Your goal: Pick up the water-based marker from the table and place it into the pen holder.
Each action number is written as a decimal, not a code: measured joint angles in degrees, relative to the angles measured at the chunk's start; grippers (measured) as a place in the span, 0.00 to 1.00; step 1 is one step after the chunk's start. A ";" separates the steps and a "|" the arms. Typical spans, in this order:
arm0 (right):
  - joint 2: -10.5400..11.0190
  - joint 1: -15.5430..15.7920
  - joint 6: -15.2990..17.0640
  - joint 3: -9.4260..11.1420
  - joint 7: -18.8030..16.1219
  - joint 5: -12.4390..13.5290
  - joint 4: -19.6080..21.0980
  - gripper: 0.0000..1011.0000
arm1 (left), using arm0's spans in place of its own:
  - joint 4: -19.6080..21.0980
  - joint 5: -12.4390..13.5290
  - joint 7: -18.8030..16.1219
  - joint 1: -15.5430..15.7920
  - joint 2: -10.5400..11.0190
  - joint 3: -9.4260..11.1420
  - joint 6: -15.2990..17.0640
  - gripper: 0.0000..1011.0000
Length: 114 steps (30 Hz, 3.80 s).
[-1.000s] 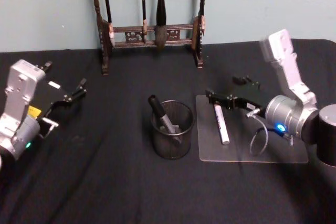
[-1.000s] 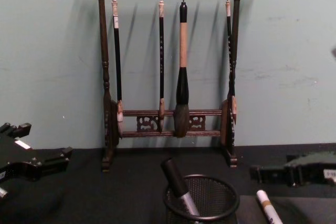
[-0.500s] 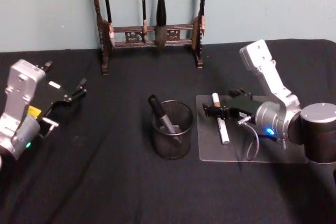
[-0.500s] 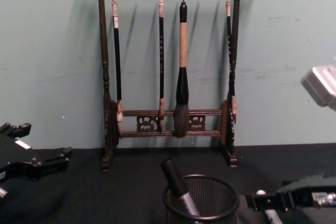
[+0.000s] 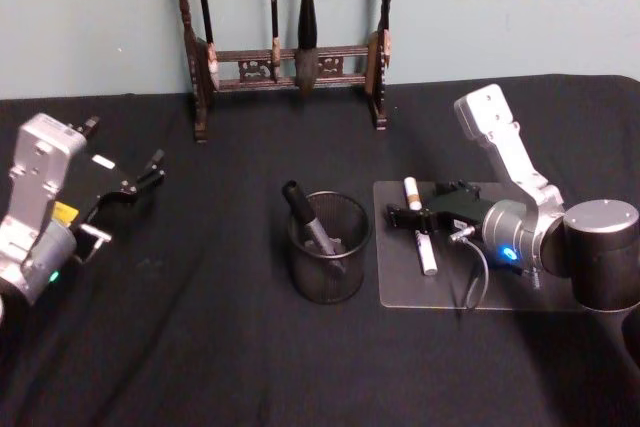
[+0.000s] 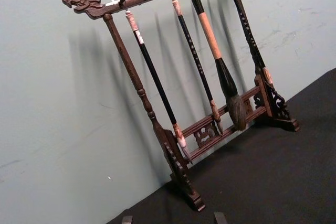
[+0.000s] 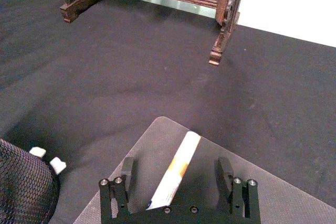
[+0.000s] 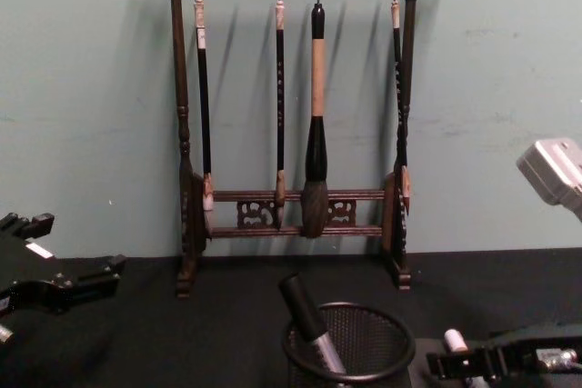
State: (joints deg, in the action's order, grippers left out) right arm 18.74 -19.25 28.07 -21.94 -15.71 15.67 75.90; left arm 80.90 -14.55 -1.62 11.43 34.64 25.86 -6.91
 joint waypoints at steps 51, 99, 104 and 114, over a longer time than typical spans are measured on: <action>-0.86 1.08 -0.73 1.28 -2.01 -2.52 -0.06 0.70 | 0.00 0.00 0.00 0.00 0.00 0.00 0.00 0.99; -1.21 2.04 -3.66 3.38 -2.73 -1.01 2.69 0.17 | 0.00 0.00 0.00 0.00 0.00 0.00 0.00 0.99; -1.18 3.11 -7.56 4.43 -3.48 0.43 4.66 0.17 | 0.00 0.00 0.00 0.00 0.00 0.00 0.00 0.99; -1.00 5.10 -16.93 5.13 -6.85 4.65 8.21 0.17 | 0.00 0.00 0.00 0.00 0.00 0.00 0.00 0.99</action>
State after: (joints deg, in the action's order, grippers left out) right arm 17.75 -14.15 11.14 -16.82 -22.56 20.32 84.11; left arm 80.90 -14.55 -1.62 11.43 34.65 25.86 -6.91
